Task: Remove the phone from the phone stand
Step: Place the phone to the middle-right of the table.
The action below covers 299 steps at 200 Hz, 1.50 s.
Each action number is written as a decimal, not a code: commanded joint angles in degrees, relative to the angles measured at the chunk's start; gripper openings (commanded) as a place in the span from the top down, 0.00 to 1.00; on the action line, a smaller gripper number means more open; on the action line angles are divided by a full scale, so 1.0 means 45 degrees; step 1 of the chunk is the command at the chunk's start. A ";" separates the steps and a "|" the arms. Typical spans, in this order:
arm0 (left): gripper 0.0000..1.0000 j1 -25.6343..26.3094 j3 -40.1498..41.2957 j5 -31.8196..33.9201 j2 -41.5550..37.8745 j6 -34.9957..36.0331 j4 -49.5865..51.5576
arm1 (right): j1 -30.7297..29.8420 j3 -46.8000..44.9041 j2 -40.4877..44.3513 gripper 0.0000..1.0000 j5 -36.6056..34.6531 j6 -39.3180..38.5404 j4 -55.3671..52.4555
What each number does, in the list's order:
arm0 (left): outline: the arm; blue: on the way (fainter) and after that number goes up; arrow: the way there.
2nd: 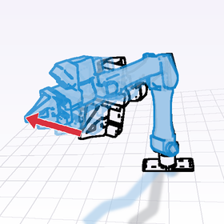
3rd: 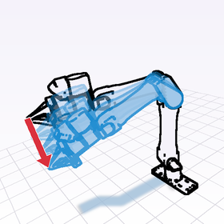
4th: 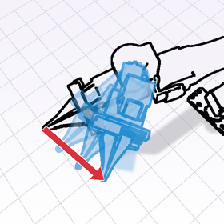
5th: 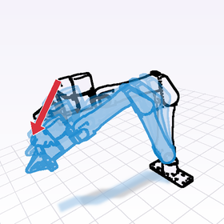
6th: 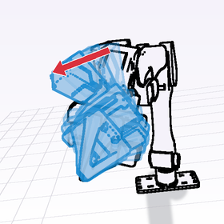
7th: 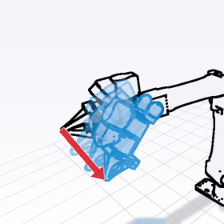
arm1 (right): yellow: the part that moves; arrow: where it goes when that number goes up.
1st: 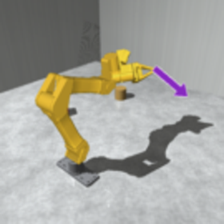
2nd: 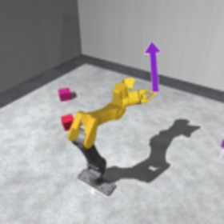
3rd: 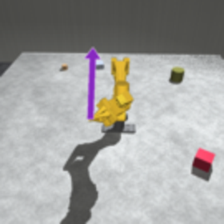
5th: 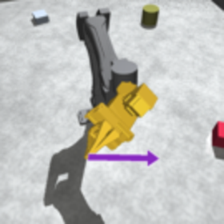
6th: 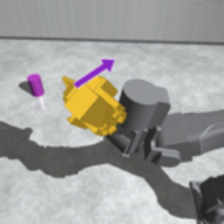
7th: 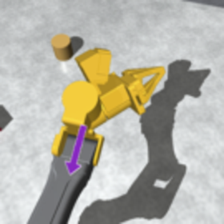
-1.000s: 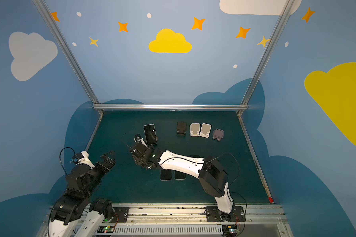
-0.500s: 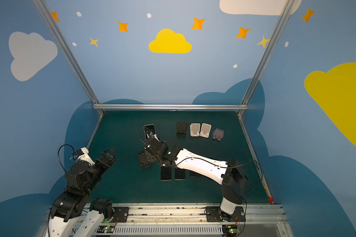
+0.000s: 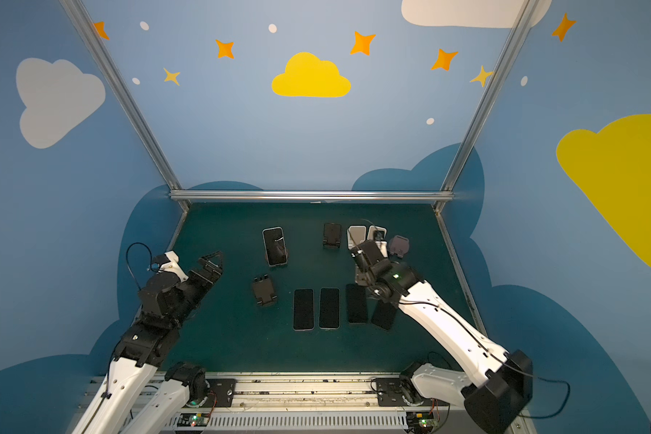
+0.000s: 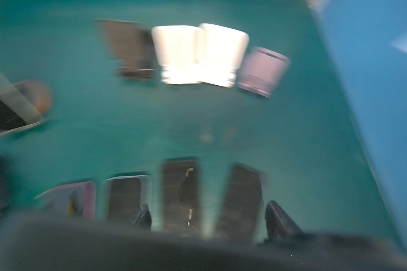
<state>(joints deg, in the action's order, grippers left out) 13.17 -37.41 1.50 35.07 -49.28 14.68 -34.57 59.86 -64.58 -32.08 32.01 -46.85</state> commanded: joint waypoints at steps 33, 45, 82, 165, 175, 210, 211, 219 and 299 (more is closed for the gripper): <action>0.00 0.1409 -0.1912 0.0645 0.1220 0.1758 -0.0335 | 0.4439 -0.1822 0.1528 0.28 0.1014 0.0029 -0.0297; 0.00 0.1643 -0.2341 0.0672 0.1484 0.2189 -0.0265 | 0.5413 -0.1783 0.1238 0.29 0.1755 -0.0118 -0.0048; 0.00 0.1867 -0.2640 0.1241 0.1721 0.2494 -0.0139 | 0.7403 -0.1641 0.0085 0.29 0.2979 -0.1226 0.0772; 0.00 0.2308 -0.1761 0.2211 0.1922 0.2580 -0.0540 | 0.8591 -0.1158 -0.2798 0.27 0.3109 -0.1748 0.1150; 0.00 0.2340 -0.1724 0.2335 0.1829 0.2682 -0.0485 | 0.8728 -0.1133 -0.3210 0.27 0.3280 -0.1799 0.1249; 0.00 0.2359 -0.1704 0.2816 0.1409 0.2981 -0.0276 | 0.9413 0.0040 -0.5346 0.26 0.4688 -0.1723 0.0178; 0.00 0.2363 -0.1705 0.2824 0.1407 0.2982 -0.0284 | 0.9417 0.0098 -0.5430 0.26 0.4736 -0.1723 0.0109; 0.00 0.2353 -0.1667 0.2831 0.1350 0.3015 -0.0288 | 0.9545 0.0698 -0.6193 0.26 0.5154 -0.1741 -0.0540; 0.00 0.2336 -0.1560 0.2877 0.1126 0.2905 -0.0315 | 1.0142 0.2225 -0.9571 0.28 0.6463 -0.1913 -0.1686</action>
<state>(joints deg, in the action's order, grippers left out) 23.64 -44.73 13.63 40.64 -36.84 13.50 10.55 69.56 -106.43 -5.08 24.12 -51.86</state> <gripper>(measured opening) 0.996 0.733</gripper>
